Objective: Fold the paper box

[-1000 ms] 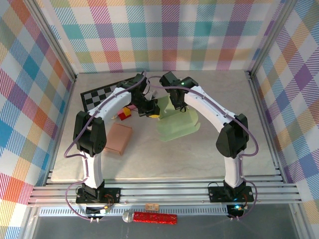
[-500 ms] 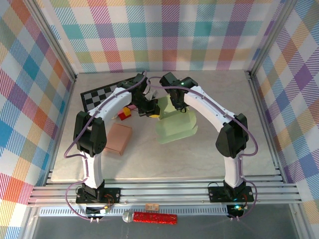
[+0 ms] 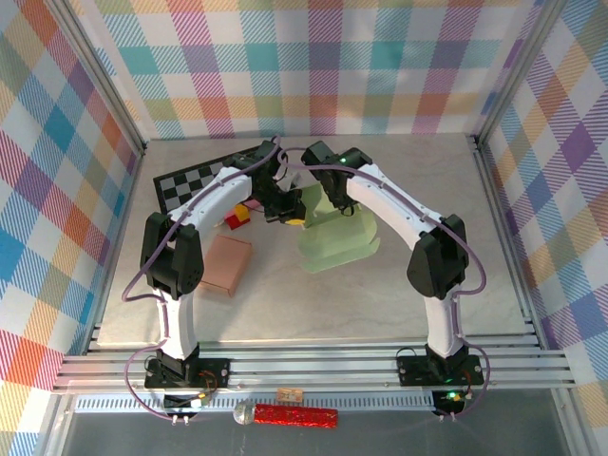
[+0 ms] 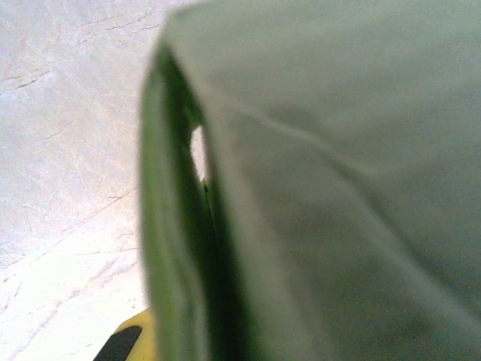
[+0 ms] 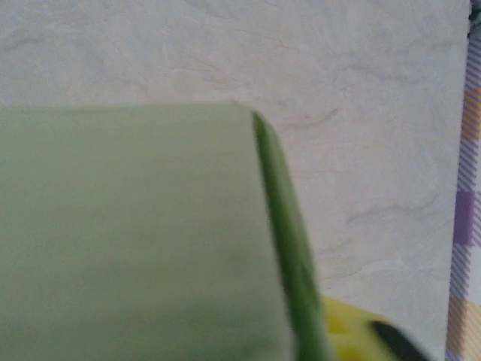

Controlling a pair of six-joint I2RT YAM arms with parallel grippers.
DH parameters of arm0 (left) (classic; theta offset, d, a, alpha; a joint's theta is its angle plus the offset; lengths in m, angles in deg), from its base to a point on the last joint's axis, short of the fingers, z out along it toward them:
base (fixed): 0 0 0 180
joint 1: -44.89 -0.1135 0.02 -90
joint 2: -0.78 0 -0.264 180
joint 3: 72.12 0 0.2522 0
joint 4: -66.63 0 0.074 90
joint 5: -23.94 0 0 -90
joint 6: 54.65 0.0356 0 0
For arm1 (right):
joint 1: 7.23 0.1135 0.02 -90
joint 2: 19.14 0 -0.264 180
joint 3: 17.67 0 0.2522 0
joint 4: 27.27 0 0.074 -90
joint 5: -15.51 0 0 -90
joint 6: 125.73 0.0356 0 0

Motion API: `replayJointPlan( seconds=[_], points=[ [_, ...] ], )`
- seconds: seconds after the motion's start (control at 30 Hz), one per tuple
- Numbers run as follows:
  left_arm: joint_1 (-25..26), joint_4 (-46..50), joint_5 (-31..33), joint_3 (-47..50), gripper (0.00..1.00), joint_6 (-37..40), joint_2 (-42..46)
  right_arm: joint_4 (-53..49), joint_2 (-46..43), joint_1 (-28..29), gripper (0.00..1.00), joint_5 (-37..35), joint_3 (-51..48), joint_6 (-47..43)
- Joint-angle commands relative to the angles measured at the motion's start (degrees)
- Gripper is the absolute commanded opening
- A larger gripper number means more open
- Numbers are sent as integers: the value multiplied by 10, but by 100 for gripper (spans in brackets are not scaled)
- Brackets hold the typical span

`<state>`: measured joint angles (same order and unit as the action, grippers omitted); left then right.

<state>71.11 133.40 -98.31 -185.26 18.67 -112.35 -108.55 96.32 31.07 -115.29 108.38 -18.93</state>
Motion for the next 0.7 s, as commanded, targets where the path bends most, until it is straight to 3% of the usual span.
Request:
replayJointPlan(
  seconds=[0.0,0.43,0.57,0.67],
  points=[
    [5,7,-13,-19,0,1,1,-18,-3,-7,38,-2,22,-2],
    [16,6,-11,-17,0,-1,-5,-14,33,-18,40,14,95,-27],
    [16,7,-10,-15,0,0,-3,-13,39,-20,23,13,99,-27],
    [17,6,-11,-15,0,-1,-3,-11,38,-20,2,6,96,-23]
  ],
)
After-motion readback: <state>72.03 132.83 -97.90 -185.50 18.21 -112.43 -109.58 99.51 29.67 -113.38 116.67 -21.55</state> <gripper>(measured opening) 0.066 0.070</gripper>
